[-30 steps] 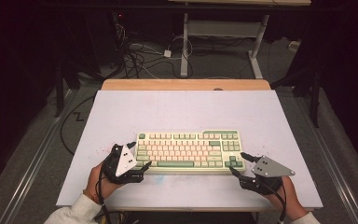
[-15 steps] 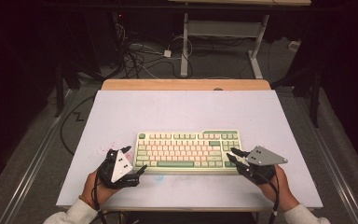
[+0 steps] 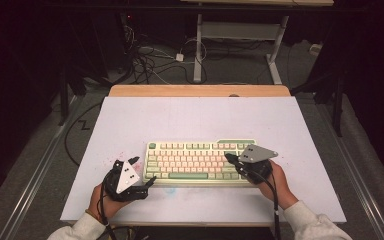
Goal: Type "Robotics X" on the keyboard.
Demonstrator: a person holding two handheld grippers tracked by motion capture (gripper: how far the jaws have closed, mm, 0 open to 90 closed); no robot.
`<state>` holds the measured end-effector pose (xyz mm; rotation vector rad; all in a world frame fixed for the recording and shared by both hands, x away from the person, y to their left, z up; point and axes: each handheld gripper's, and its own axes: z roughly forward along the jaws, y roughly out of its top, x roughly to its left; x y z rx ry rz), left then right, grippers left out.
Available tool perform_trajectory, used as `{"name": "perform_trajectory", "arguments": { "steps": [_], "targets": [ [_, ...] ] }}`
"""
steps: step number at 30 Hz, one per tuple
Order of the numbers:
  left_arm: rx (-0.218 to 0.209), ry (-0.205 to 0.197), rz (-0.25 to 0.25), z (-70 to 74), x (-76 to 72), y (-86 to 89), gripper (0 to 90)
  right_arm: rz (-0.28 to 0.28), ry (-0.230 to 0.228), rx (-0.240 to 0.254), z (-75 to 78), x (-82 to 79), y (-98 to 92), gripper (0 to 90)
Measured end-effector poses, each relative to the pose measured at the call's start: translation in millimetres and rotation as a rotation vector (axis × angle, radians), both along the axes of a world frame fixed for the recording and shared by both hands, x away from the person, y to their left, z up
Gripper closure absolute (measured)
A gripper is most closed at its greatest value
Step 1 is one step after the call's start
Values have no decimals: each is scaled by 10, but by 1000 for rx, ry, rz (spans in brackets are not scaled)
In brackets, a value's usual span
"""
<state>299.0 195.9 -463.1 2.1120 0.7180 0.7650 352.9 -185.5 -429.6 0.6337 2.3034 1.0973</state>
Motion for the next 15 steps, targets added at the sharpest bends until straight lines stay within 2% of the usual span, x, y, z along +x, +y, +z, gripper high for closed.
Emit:
{"name": "perform_trajectory", "arguments": {
  "steps": [6, 15],
  "targets": [
    [26, 12, 2, -28, 10, 2, 183, 34, 26, -32, -44, 123, 218, 900],
    [20, 32, -3, -42, 3, -1, 183, 61, 56, -58, -95, 227, 463, 900]
  ]
}}
